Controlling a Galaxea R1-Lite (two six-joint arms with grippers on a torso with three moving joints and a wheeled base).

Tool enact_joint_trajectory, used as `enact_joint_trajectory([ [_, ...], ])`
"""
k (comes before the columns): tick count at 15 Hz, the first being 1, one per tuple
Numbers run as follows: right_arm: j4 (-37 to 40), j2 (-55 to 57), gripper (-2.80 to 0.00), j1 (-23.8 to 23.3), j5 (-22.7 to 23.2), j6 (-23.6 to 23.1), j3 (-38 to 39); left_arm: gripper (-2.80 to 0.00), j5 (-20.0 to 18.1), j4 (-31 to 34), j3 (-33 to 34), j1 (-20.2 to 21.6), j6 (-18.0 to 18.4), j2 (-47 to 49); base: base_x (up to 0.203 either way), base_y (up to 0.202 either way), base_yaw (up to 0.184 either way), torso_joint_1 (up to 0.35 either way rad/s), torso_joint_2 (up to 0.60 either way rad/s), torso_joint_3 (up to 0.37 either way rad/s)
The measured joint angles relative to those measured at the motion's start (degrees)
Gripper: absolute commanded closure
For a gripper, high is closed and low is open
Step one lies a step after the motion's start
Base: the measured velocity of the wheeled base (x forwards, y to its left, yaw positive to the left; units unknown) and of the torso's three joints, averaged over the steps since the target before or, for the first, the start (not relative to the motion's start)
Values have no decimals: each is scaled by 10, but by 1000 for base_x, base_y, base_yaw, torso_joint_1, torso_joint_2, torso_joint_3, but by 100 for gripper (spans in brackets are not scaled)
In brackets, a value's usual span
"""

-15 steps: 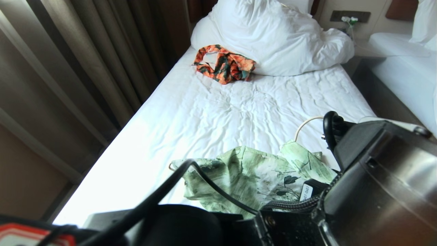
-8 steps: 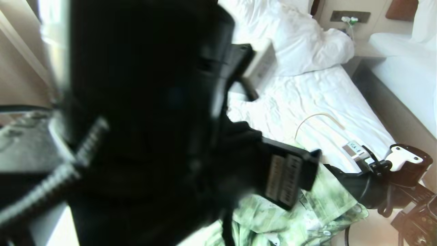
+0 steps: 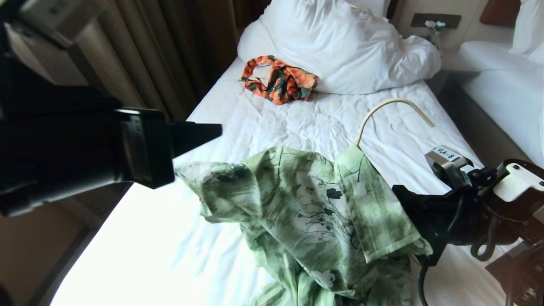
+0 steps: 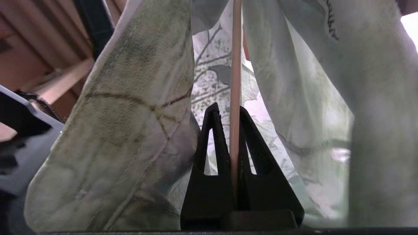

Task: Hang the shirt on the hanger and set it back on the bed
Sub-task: Hook one side of the shirt onto the hanger, then hook the other side of the shirt onto the hanger

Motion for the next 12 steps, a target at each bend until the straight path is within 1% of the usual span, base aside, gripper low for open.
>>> enact_joint_trajectory([
  [2,3,0,0,33,-15,4,-18,0,0,28,-4,5,20,-36,0,0,0,0,0,0],
  [3,16,2,0,47,-22,4,-31,0,0,31,-4,6,27,-48,0,0,0,0,0,0],
  [5,60,5,0,65,-26,4,-57,0,-5,29,-5,6,55,-66,0,0,0,0,0,0],
  [7,102,9,0,82,-27,4,-77,0,-29,32,2,-2,88,-78,0,0,0,0,0,0],
  [8,109,11,0,88,-27,4,-84,-27,-51,31,13,-5,108,-84,0,0,0,0,0,0],
  [9,113,14,0,93,-27,4,-88,-280,-79,32,26,-6,130,-90,0,0,0,0,0,0],
  [11,119,17,0,99,-27,4,-91,-280,-139,38,49,-7,176,-98,0,0,0,0,0,0],
  [12,119,17,0,100,-27,4,-91,-280,-171,55,55,-7,199,-101,0,0,0,0,0,0],
])
